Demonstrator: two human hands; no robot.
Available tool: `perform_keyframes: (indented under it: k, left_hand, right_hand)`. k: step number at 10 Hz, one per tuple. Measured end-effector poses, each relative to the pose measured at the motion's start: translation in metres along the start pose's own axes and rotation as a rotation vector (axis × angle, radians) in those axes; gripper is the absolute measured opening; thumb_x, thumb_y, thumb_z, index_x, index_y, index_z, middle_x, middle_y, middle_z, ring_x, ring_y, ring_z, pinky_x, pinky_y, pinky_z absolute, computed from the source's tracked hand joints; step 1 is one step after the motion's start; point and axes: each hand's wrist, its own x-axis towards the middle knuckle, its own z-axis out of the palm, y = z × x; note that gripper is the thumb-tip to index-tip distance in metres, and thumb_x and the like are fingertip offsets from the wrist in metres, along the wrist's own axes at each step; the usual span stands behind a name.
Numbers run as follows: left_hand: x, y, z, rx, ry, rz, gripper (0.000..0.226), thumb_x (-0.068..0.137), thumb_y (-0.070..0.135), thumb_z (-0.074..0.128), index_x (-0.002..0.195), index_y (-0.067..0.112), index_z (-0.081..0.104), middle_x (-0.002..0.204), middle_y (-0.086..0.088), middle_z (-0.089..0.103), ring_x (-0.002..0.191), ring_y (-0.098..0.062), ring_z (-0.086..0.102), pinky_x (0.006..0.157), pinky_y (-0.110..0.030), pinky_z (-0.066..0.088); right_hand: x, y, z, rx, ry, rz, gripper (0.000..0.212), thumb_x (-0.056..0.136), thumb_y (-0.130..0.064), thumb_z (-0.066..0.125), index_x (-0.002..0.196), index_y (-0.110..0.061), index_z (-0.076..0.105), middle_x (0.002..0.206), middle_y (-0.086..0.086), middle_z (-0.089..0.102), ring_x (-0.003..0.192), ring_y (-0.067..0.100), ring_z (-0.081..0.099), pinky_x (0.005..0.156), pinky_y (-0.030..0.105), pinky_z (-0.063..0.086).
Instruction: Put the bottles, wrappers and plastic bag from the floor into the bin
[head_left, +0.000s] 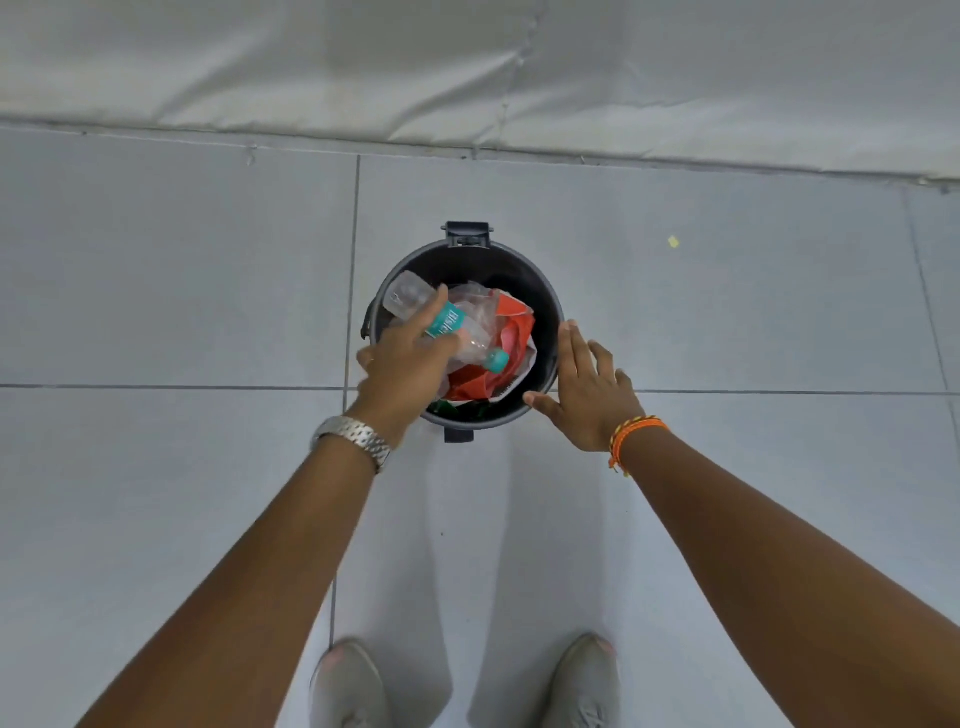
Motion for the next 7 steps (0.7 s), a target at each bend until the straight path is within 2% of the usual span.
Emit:
perform_keyframes:
  k: [1,2,3,4,5,6,7]
  left_hand:
    - [0.016,-0.010,0.012,0.194,-0.074,-0.052,0.046,0.092,0.044,0.046,0.137,0.054,0.047,0.125,0.001,0.059,0.130,-0.033,0.029,0.098,-0.038,0.024]
    - [0.030,-0.027,0.006,0.391,-0.042,-0.081,0.043,0.089,0.049,0.044,0.131,0.055,0.051,0.136,-0.002,0.055,0.129,-0.035,0.030,0.102,-0.046,0.025]
    - [0.028,-0.033,0.001,0.894,0.088,0.166,0.055,0.083,0.052,0.040,0.138,0.051,0.043,0.154,-0.004,0.035,0.132,-0.035,0.031,0.100,-0.054,0.027]
    - [0.030,-0.042,0.006,1.245,-0.048,0.359,0.064,0.087,0.061,0.021,0.149,0.045,0.027,0.166,-0.006,0.005,0.150,-0.033,0.013,0.111,-0.065,0.008]
    - [0.042,-0.050,0.010,1.408,-0.197,0.221,0.075,0.091,0.067,0.012,0.157,0.032,0.001,0.164,-0.013,-0.016,0.152,-0.033,-0.011,0.111,-0.061,-0.018]
    - [0.052,-0.044,0.009,1.468,-0.193,0.195,0.075,0.093,0.064,0.015,0.157,0.028,0.001,0.164,-0.016,-0.013,0.152,-0.035,-0.009,0.112,-0.059,-0.018]
    - [0.043,-0.038,0.009,1.335,-0.093,0.263,0.069,0.093,0.056,0.029,0.156,0.028,0.020,0.166,-0.011,0.008,0.152,-0.031,0.011,0.119,-0.056,-0.003]
  right_hand:
    - [0.000,0.000,0.000,0.001,-0.006,-0.002,0.098,0.092,-0.071,0.033,0.156,-0.018,-0.017,0.168,0.000,-0.013,0.153,0.036,0.007,0.115,0.063,0.028]
    - [-0.001,0.001,0.000,-0.003,-0.018,-0.011,0.098,0.091,-0.072,0.031,0.156,-0.018,-0.018,0.167,0.000,-0.015,0.153,0.036,0.005,0.115,0.064,0.026]
    - [-0.003,0.001,-0.006,-0.022,-0.041,-0.010,0.098,0.091,-0.072,0.029,0.155,-0.018,-0.021,0.167,-0.002,-0.018,0.154,0.035,0.002,0.116,0.063,0.022]
    - [-0.003,-0.002,-0.008,-0.015,-0.045,-0.002,0.098,0.092,-0.070,0.031,0.155,-0.017,-0.022,0.166,-0.003,-0.020,0.154,0.034,-0.001,0.117,0.064,0.020]
    - [-0.002,-0.003,-0.006,-0.008,-0.045,0.003,0.098,0.093,-0.069,0.033,0.155,-0.017,-0.022,0.166,-0.002,-0.020,0.154,0.033,-0.001,0.117,0.064,0.020]
    - [0.000,-0.002,-0.008,0.003,-0.028,0.006,0.098,0.093,-0.069,0.033,0.155,-0.018,-0.021,0.167,-0.002,-0.019,0.154,0.034,-0.001,0.117,0.063,0.020]
    - [-0.008,0.002,-0.011,0.008,-0.053,-0.009,0.096,0.093,-0.068,0.036,0.156,-0.019,-0.018,0.167,-0.001,-0.019,0.154,0.033,-0.001,0.117,0.062,0.022]
